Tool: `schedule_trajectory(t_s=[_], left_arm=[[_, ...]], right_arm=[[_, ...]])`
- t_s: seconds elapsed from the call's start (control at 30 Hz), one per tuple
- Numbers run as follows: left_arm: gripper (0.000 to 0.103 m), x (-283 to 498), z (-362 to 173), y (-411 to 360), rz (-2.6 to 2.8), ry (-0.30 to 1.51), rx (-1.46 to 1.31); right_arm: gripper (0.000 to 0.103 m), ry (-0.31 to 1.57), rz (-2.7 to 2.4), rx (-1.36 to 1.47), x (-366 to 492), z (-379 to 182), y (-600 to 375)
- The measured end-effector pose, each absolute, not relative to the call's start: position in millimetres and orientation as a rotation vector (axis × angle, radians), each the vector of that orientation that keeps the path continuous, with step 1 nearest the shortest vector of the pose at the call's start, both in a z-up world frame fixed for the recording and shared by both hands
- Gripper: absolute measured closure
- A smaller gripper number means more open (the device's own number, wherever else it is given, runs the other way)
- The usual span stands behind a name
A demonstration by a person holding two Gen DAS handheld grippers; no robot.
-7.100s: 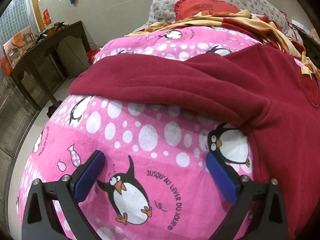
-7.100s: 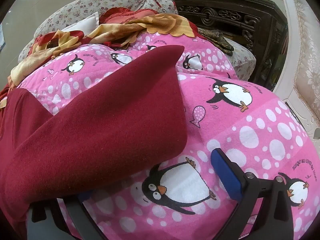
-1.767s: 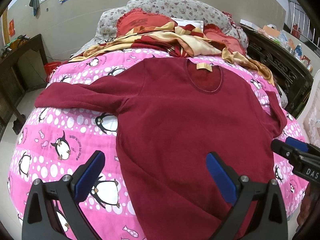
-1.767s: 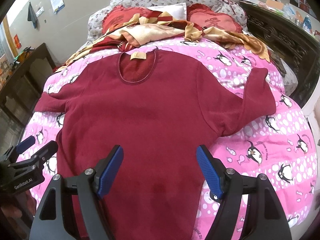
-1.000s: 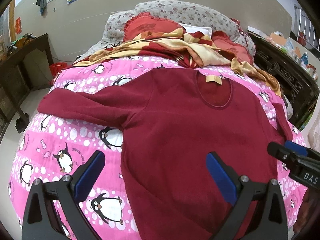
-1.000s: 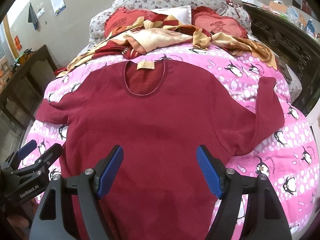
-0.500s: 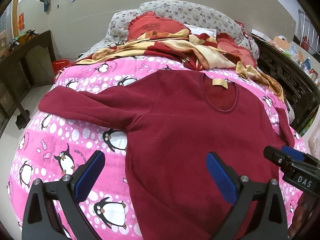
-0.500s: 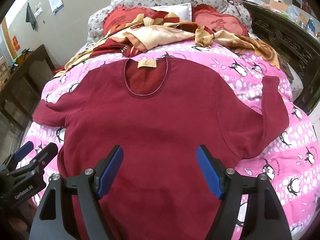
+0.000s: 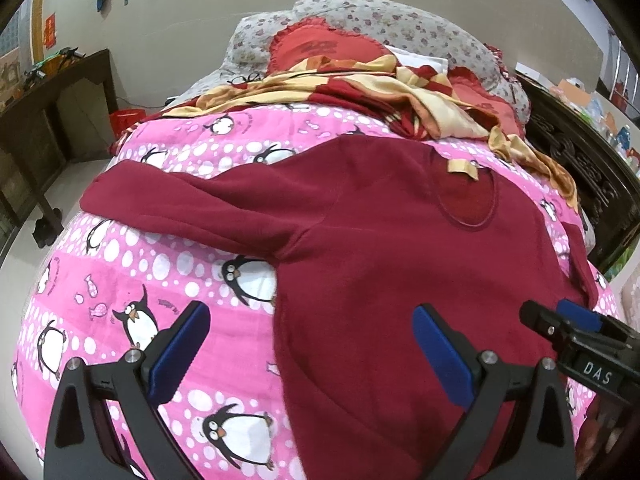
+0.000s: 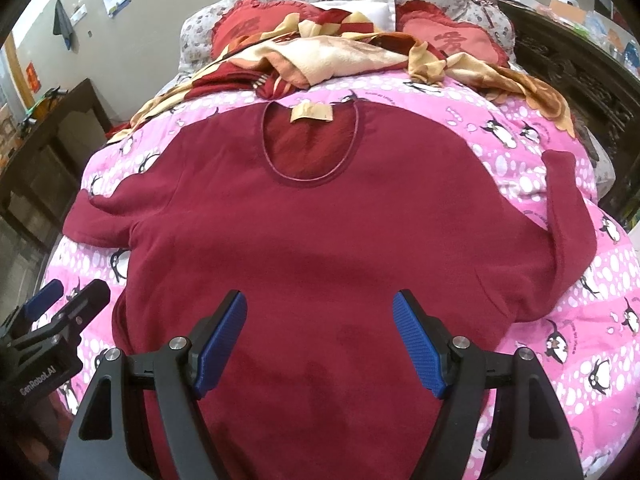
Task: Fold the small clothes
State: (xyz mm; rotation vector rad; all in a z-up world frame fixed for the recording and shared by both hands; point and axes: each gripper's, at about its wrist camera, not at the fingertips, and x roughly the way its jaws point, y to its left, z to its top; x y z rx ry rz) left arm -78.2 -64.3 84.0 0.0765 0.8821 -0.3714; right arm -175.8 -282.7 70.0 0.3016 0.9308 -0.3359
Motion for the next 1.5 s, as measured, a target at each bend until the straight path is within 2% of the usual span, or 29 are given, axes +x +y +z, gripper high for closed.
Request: schedule_trajectory(t_s=[0.47, 0.57, 0.63, 0.7, 0.93, 1.1, 1.2, 1.3, 1.37, 1.5], left_arm=[[0.001, 3.4, 76.3, 43.7, -0.226, 0.922, -0.09], [0.007, 35.7, 75.3, 84.0, -0.17, 0.927, -0.185], [0.017, 57.5, 70.7, 107.4, -0.142, 0.948, -0.26], [0.02, 79.1, 63.9, 130.6, -0.106, 0.972, -0.344], [0.021, 134.0, 29.4, 199.5, 0.058, 1.006, -0.652], [0.023, 161.6, 16.1, 204.7, 0.084, 1.026, -0.638], [0.041, 176.1, 8.3, 202.5, 0.078, 1.039, -0.607], [0.084, 186.5, 5.9, 202.8, 0.03, 1.048, -0.612], [0.092, 186.7, 10.6, 203.9, 0.021, 1.035, -0.629], [0.094, 173.5, 49.0, 200.6, -0.007, 0.952, -0.546]], right_arm=[[0.019, 0.966, -0.249, 0.273, -133.6, 56.1, -250.7], [0.019, 0.975, -0.231, 0.258, -127.2, 53.7, -244.4], [0.019, 0.981, -0.218, 0.261, -123.4, 52.0, -241.9], [0.019, 0.983, -0.206, 0.268, -120.9, 50.8, -240.6], [0.019, 1.008, -0.179, 0.256, -112.7, 45.1, -237.3], [0.019, 1.026, -0.174, 0.264, -104.9, 39.4, -238.6], [0.019, 1.036, -0.168, 0.266, -101.7, 35.5, -238.2], [0.019, 1.047, -0.167, 0.265, -100.4, 31.8, -237.7], [0.019, 1.051, -0.167, 0.263, -100.5, 30.5, -238.3], [0.019, 1.046, -0.177, 0.259, -101.9, 32.4, -242.0]])
